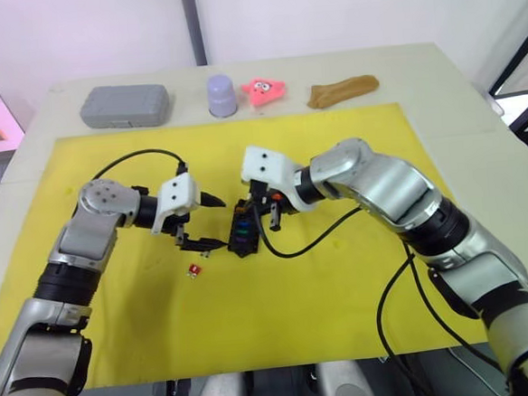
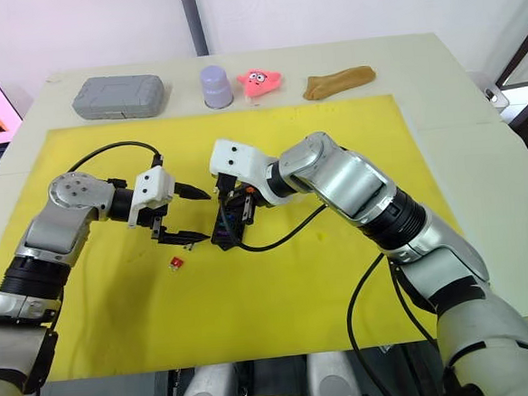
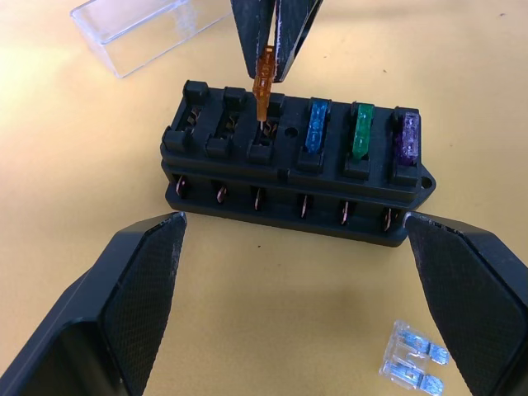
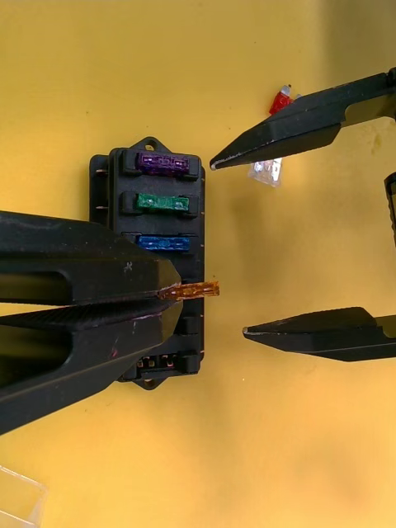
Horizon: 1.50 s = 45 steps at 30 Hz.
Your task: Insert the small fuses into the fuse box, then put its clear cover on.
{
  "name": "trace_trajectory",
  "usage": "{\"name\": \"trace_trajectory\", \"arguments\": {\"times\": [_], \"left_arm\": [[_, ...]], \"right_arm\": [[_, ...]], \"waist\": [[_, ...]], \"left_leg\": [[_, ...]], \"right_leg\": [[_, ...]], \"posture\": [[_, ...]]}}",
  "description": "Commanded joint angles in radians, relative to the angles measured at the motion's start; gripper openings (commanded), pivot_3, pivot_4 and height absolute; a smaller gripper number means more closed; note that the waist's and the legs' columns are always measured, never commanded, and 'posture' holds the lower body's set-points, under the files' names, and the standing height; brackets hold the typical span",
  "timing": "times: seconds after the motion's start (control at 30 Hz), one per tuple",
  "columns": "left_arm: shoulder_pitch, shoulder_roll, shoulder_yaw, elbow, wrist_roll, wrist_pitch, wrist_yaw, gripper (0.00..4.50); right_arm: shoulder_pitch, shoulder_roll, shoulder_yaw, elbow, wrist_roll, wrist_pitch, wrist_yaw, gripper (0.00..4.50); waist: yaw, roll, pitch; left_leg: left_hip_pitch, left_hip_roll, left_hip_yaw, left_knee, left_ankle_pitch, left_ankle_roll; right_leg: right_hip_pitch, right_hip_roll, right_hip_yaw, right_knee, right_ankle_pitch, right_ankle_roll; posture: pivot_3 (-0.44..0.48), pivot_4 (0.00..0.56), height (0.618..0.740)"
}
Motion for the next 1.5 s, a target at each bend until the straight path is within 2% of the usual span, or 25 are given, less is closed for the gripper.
{"name": "trace_trajectory", "arguments": {"times": [0.03, 0.43, 0.83, 1.5], "left_arm": [[0.002, 0.012, 0.021, -0.036, 0.004, -0.013, 0.004, 4.43], [0.004, 0.013, 0.024, -0.049, -0.004, -0.003, 0.003, 4.43], [0.000, 0.011, 0.023, -0.045, -0.003, -0.002, 0.001, 4.43], [0.000, 0.008, 0.024, -0.052, -0.004, 0.005, 0.009, 4.43]], "right_arm": [[0.032, 0.011, 0.014, 0.004, -0.029, -0.011, -0.012, 0.00], [0.044, 0.020, 0.006, 0.009, -0.054, -0.008, -0.006, 0.00], [-0.010, 0.036, -0.074, -0.018, -0.011, 0.063, 0.003, 0.00], [0.018, 0.048, -0.024, 0.018, -0.037, 0.064, -0.005, 0.00]], "waist": [[0.000, 0.000, 0.000], [0.000, 0.000, 0.000], [0.000, 0.000, 0.000], [0.000, 0.000, 0.000]], "left_leg": [[0.000, 0.000, 0.000, 0.000, 0.000, 0.000], [0.001, 0.000, 0.000, 0.000, 0.000, 0.000], [0.000, 0.000, 0.000, 0.000, 0.000, 0.000], [0.000, 0.000, 0.000, 0.000, 0.000, 0.000]], "right_leg": [[0.000, 0.000, 0.000, 0.000, 0.000, 0.000], [0.000, 0.000, 0.000, 0.000, 0.000, 0.000], [0.000, 0.000, 0.000, 0.000, 0.000, 0.000], [0.000, 0.000, 0.000, 0.000, 0.000, 0.000]], "posture": [[0.000, 0.150, 0.740], [0.000, 0.150, 0.740], [0.000, 0.150, 0.740], [0.000, 0.150, 0.740]]}}
